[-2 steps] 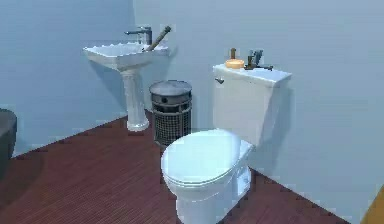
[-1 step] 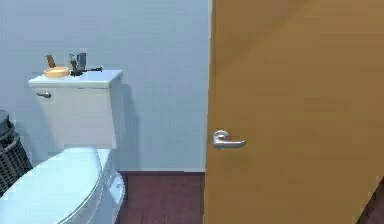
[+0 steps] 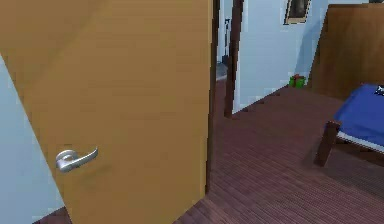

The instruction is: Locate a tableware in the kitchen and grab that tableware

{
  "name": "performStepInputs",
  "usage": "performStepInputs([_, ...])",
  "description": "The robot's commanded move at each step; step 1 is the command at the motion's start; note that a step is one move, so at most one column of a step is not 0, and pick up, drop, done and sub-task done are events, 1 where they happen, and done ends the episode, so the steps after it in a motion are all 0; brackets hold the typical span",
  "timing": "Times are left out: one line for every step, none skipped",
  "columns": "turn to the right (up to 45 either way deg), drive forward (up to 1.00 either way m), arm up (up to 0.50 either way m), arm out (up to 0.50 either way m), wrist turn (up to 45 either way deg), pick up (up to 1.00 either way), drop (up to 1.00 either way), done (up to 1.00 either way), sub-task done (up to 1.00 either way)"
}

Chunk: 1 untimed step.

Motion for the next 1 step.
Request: performStepInputs([27.0, 0.0, 0.0, 0.0, 0.0, 0.0, 0.0, 0.0, 0.0])
